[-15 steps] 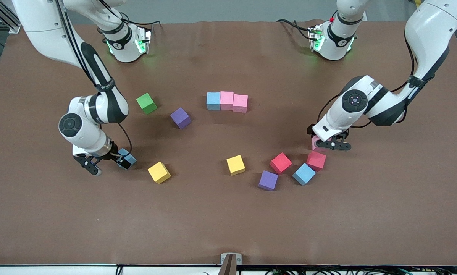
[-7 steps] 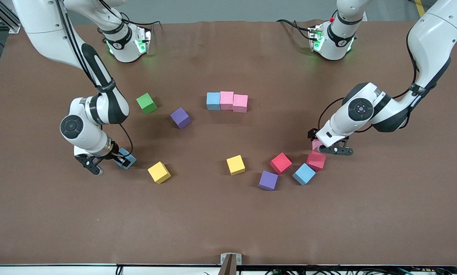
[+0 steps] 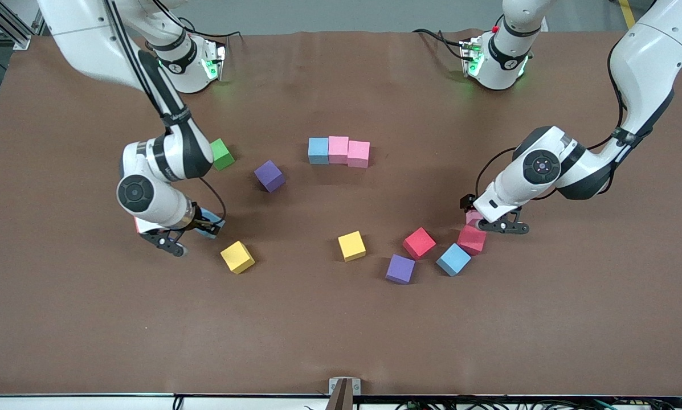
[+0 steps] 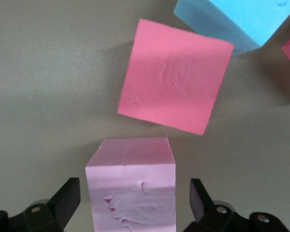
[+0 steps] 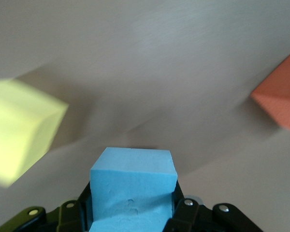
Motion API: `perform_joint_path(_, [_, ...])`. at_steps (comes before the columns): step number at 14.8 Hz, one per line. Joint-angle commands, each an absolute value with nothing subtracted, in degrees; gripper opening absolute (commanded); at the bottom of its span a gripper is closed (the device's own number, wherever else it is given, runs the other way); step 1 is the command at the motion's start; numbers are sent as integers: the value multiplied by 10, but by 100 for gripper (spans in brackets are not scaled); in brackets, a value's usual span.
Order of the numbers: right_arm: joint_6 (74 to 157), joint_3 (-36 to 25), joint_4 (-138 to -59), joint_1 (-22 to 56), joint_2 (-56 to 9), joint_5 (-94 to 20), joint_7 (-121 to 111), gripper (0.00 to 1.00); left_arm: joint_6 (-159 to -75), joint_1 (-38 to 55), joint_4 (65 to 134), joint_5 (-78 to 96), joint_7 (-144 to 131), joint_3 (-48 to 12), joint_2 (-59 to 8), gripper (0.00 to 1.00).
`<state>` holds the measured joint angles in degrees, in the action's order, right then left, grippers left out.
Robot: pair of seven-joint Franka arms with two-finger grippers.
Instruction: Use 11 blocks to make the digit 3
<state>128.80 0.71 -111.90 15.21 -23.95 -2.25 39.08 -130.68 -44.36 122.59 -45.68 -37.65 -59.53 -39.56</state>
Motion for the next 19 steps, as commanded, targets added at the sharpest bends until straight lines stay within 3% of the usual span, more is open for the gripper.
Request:
perform_joint_path(1, [1268, 56, -1118, 148, -204, -23, 379, 0, -1310, -441, 1216, -470, -371, -594, -404, 100])
perform_joint_path(3, [1266, 85, -1112, 160, -200, -20, 377, 0, -1311, -441, 1216, -470, -374, -594, -412, 96])
perform_joint_path(7, [1270, 87, -1085, 224, -206, -14, 287, 0, -1331, -435, 1218, -470, -378, -585, -415, 88])
perform_joint_path(13, [1320, 86, -1076, 300, -233, -16, 286, 0, -1330, -434, 1218, -470, -378, -582, -414, 53])
perform_joint_path(19, [1347, 85, -1083, 334, -262, -15, 369, 0, -1318, -436, 1216, -470, -381, -584, -396, 49])
